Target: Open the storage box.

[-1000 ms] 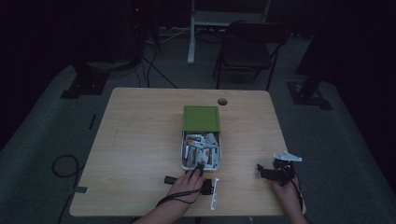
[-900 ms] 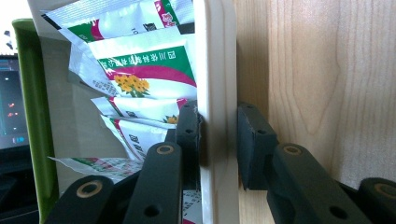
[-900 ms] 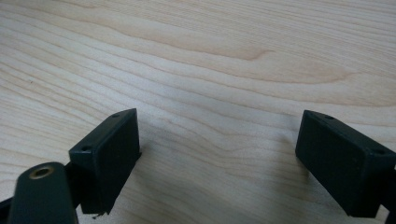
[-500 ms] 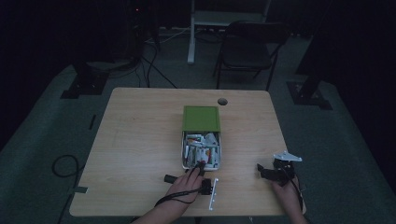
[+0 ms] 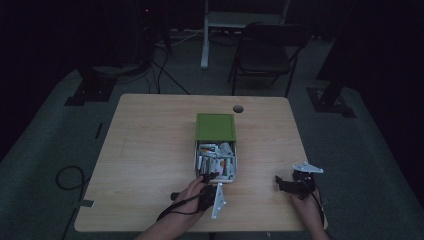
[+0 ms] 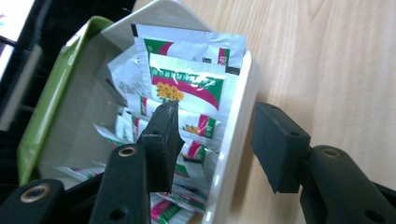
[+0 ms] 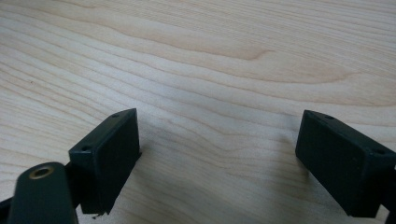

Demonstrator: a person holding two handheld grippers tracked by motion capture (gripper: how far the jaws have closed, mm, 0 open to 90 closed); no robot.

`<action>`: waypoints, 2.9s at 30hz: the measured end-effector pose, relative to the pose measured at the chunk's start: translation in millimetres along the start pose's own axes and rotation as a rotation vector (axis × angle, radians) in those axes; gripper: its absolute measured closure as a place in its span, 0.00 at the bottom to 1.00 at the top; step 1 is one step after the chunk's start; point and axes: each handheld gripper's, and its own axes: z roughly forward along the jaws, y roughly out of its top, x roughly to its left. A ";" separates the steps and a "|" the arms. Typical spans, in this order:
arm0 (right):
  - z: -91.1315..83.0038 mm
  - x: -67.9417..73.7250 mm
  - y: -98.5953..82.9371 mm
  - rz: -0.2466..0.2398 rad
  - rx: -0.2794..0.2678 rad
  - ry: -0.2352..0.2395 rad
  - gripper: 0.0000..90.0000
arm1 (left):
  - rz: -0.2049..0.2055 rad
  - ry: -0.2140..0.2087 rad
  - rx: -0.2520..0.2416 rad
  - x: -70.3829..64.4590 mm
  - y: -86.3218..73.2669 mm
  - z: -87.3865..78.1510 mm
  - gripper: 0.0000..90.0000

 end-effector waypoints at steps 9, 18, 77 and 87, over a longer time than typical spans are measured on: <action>0.0 0.0 0.0 0.000 0.000 0.000 0.15 | -0.161 -0.062 -0.055 17.4 -14.6 -13.3 0.58; 0.0 0.0 0.0 0.000 0.000 0.000 0.15 | -0.273 -0.087 -0.106 26.4 -29.8 -25.9 0.58; -0.8 1.1 -0.7 0.011 -0.001 -0.008 0.15 | -0.797 0.064 0.106 66.3 -187.2 -56.5 0.29; -0.8 1.6 -0.9 -0.002 0.000 0.002 0.15 | -0.874 0.050 0.168 61.1 -205.1 -52.8 0.21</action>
